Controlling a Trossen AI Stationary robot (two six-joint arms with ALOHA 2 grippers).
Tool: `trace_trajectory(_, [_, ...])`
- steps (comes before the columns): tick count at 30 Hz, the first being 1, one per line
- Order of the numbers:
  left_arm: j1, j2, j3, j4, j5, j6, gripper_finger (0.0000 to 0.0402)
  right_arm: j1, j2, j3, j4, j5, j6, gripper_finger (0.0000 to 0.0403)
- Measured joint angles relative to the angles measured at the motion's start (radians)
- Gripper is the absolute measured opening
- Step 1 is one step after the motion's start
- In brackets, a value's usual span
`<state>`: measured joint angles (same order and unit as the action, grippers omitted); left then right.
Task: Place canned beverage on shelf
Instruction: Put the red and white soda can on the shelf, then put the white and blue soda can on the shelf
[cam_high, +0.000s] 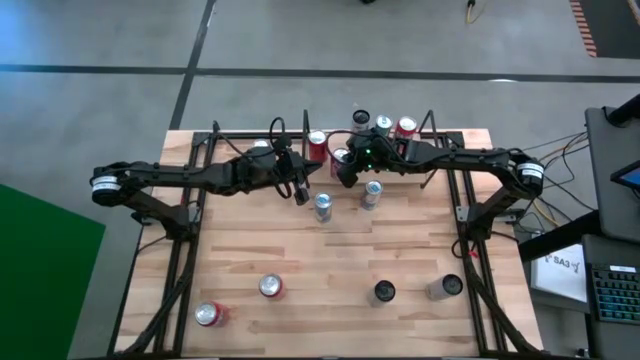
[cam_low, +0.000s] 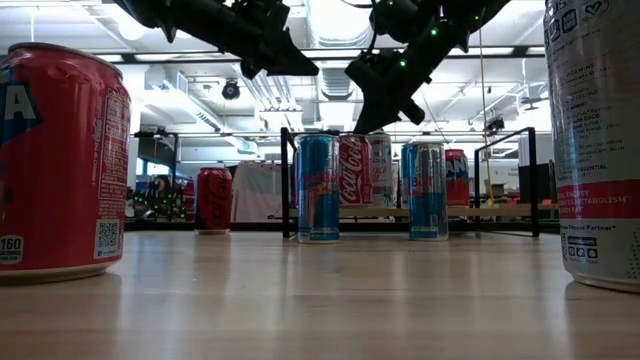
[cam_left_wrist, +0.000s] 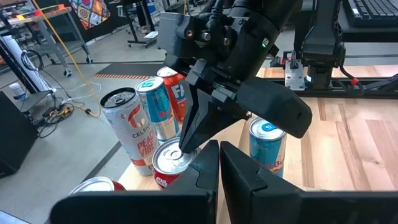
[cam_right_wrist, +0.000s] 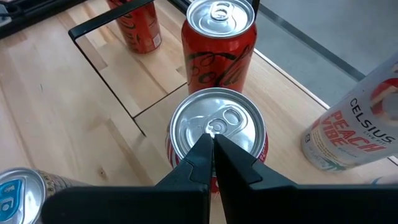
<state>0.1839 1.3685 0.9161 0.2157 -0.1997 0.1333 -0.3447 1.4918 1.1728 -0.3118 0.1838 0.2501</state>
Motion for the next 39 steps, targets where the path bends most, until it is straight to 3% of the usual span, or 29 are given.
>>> trace_trajectory(13, [0.000,0.000,0.000,0.000,0.000,-0.002,0.0000,0.000,-0.010,0.000,-0.007,0.000,-0.009,0.0009])
trace_trajectory(24, [-0.011,0.000,0.000,0.001,0.000,-0.021,0.0000,0.007,-0.112,0.013,-0.050,0.001,-0.023,0.0009])
trace_trajectory(39, [-0.074,-0.004,0.005,0.001,0.000,-0.016,0.0000,0.144,-0.207,0.013,-0.075,0.001,-0.001,0.0009])
